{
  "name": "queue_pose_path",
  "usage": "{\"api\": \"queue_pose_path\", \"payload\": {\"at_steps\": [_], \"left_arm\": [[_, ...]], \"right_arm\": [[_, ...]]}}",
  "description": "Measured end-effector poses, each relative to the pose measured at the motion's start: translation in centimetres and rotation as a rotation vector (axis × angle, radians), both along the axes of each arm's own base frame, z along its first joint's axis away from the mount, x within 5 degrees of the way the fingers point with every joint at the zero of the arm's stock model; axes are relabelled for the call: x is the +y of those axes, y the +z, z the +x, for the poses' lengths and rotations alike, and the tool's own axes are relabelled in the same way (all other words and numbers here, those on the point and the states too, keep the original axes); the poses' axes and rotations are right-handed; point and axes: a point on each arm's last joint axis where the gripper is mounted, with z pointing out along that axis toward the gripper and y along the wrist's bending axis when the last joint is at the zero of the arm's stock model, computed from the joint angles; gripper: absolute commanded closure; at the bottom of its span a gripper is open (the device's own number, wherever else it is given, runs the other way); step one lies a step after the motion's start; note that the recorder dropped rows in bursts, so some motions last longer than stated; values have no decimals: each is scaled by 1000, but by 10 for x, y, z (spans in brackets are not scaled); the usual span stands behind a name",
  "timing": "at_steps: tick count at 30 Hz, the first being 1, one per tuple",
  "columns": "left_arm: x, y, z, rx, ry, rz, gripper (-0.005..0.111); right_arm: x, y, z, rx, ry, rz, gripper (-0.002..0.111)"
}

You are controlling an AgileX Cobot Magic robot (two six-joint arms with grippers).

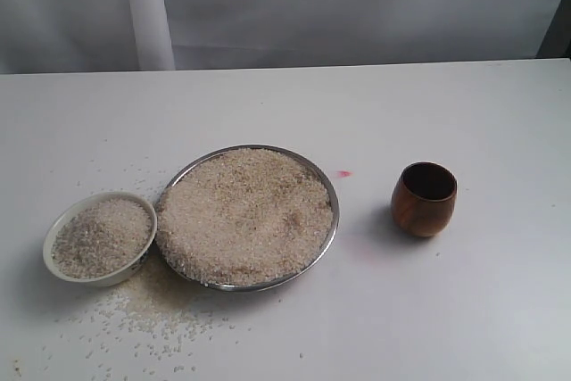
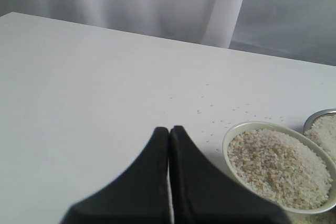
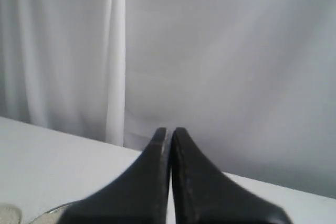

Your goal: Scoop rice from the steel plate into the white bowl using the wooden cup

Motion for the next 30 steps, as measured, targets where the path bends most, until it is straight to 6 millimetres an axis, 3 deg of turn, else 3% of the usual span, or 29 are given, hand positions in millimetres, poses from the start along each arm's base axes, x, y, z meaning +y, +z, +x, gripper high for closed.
{"api": "queue_pose_path", "payload": {"at_steps": [8, 16, 23, 30], "left_arm": [[0, 0, 0, 0, 0, 0, 107], [0, 0, 0, 0, 0, 0, 107], [0, 0, 0, 0, 0, 0, 107], [0, 0, 0, 0, 0, 0, 107]], "right_arm": [[-7, 7, -32, -116, -18, 40, 108], [-5, 4, -33, -96, -2, 23, 108], [-13, 7, -31, -177, -111, -131, 108], [-15, 8, -31, -201, -135, -154, 108]]}}
